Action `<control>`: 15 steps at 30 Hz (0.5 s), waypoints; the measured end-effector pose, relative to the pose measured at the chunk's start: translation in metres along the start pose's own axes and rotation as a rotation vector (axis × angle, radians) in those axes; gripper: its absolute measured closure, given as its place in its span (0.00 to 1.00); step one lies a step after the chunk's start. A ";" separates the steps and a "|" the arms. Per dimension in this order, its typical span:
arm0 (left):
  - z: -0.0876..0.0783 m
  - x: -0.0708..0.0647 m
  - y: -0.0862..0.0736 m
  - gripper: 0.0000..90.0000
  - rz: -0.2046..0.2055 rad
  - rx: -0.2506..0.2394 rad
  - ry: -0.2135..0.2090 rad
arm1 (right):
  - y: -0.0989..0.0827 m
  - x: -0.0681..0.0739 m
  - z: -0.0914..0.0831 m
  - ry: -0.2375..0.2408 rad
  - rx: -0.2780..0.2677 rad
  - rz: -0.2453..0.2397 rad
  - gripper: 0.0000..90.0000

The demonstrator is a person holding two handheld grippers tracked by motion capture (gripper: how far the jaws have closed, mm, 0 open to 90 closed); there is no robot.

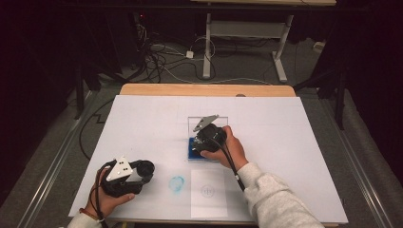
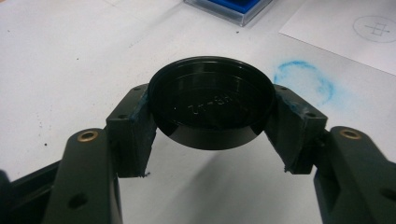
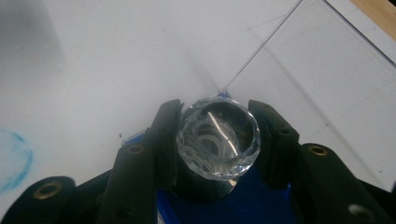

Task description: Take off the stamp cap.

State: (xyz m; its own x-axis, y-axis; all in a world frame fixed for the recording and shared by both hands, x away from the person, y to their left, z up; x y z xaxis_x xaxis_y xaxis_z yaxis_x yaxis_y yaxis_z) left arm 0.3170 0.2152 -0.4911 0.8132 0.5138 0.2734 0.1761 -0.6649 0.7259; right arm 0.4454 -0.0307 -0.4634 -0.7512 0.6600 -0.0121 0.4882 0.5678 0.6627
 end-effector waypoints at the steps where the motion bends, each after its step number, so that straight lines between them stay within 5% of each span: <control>1: 0.000 0.000 0.000 0.41 0.000 -0.001 -0.001 | 0.000 0.000 0.000 -0.004 0.003 0.000 0.64; 15: 0.001 -0.001 0.000 0.41 0.002 0.003 -0.008 | -0.002 0.003 0.000 -0.037 0.008 -0.031 0.64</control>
State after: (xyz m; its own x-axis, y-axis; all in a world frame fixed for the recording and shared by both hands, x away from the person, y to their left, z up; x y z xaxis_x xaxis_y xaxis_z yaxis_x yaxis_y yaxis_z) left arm 0.3170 0.2144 -0.4918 0.8182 0.5078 0.2697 0.1761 -0.6678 0.7232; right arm 0.4420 -0.0296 -0.4641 -0.7491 0.6597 -0.0609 0.4684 0.5923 0.6556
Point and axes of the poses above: each handheld gripper's, and its own axes: z roughly forward along the jaws, y roughly out of its top, x roughly to its left, the point moved 5 cm from there along z, roughly forward along the jaws, and after that the axes turned 14 degrees about z, right-handed, at the moved point
